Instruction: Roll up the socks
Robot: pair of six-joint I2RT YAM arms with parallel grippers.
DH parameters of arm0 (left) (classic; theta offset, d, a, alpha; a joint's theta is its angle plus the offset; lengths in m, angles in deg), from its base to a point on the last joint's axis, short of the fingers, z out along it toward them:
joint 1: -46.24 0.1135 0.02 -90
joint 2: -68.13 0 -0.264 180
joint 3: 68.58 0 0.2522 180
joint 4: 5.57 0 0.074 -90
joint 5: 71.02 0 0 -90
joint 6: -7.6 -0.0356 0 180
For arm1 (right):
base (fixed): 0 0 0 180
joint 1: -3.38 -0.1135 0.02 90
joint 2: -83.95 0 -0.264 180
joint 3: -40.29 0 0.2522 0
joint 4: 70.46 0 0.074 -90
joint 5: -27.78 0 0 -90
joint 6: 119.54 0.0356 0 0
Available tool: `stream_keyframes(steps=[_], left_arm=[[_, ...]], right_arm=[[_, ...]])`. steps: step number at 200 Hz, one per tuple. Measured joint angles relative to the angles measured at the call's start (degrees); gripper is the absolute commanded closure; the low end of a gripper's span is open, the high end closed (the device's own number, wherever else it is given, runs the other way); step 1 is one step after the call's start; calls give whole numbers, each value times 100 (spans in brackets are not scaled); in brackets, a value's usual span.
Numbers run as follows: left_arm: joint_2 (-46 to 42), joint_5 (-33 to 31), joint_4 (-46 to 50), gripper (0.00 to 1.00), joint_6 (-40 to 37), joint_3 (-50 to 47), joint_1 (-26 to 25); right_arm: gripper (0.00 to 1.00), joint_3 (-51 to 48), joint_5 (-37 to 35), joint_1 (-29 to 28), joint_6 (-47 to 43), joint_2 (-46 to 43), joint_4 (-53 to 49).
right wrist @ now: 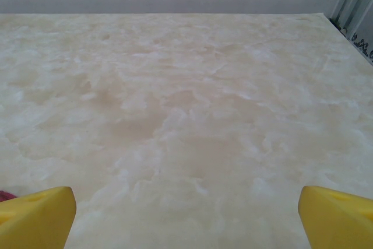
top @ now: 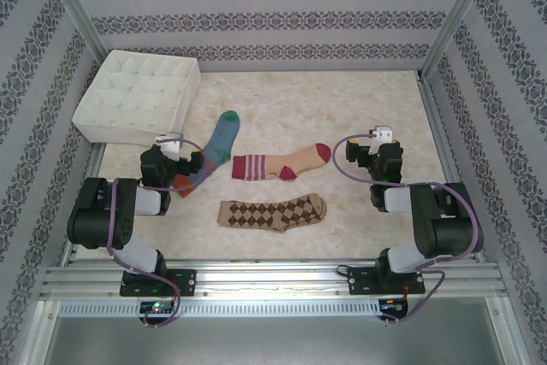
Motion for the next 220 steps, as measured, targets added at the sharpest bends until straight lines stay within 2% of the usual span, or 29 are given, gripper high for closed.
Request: stream_keyframes(steps=[88, 122, 146, 163, 193, 220], left_arm=[[-13, -210, 98, 1, 127, 61, 15], [-566, -221, 424, 4, 153, 11, 15], [-1158, -221, 1375, 13, 216, 361, 15], [-1394, -94, 2173, 20, 350, 876, 15], [-1513, 433, 3593, 38, 686, 1818, -31], [-1414, 933, 4837, 45, 953, 2444, -328]], right_arm=[[2, 0, 2, -2, -4, -31, -37], [2, 125, 2, -17, 24, -844, -999], [5, 570, -70, -195, 192, -1499, -2048], [8, 1001, -343, -645, 238, -1727, -2889], [22, 1633, -498, -1456, 706, -1794, -4256], [31, 1814, -514, -2055, 1593, -1768, -5112]])
